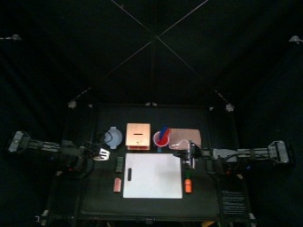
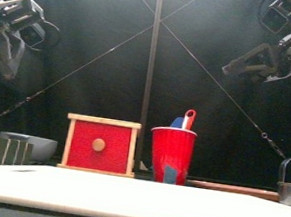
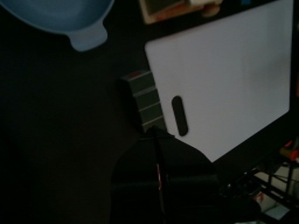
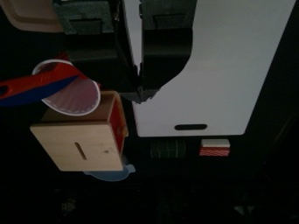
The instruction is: Grab salmon sushi
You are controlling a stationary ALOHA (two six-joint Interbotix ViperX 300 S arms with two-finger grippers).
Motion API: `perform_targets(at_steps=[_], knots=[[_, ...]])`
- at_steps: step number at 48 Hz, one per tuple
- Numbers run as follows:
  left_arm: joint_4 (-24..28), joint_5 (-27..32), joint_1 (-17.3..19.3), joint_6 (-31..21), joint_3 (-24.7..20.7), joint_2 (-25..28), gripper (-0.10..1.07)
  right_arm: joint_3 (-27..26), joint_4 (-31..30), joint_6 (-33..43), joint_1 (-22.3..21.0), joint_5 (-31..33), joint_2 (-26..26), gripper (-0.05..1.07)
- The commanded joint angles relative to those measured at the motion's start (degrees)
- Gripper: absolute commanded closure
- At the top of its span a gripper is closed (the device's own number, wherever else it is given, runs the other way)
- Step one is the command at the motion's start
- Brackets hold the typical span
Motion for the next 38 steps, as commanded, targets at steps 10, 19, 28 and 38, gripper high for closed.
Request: perform_targets(at_steps=[10, 19, 28, 38], knots=[[-8.1, -0.2, -6.4, -3.3, -9.3, 12.9, 0.76, -0.3, 0.0, 0.0, -1.8, -0.1, -0.2, 1.01], [-12.9, -0.4, -7.6, -6.0, -11.7, 18.6, 0.38, -0.2, 0.0, 0.0, -2.6, 1.2, -0.2, 1.01], [-12.8, -2.0, -8.1, -9.7, -12.9, 25.8, -0.08, 0.8, -0.4, -0.1, -4.0, 2.7, -0.5, 1.01], [-9.8, -1.9, -8.2, -10.5, -15.7, 33.5, -0.04, 1.8, -0.4, 0.0, -4.1, 2.7, -0.7, 1.01]])
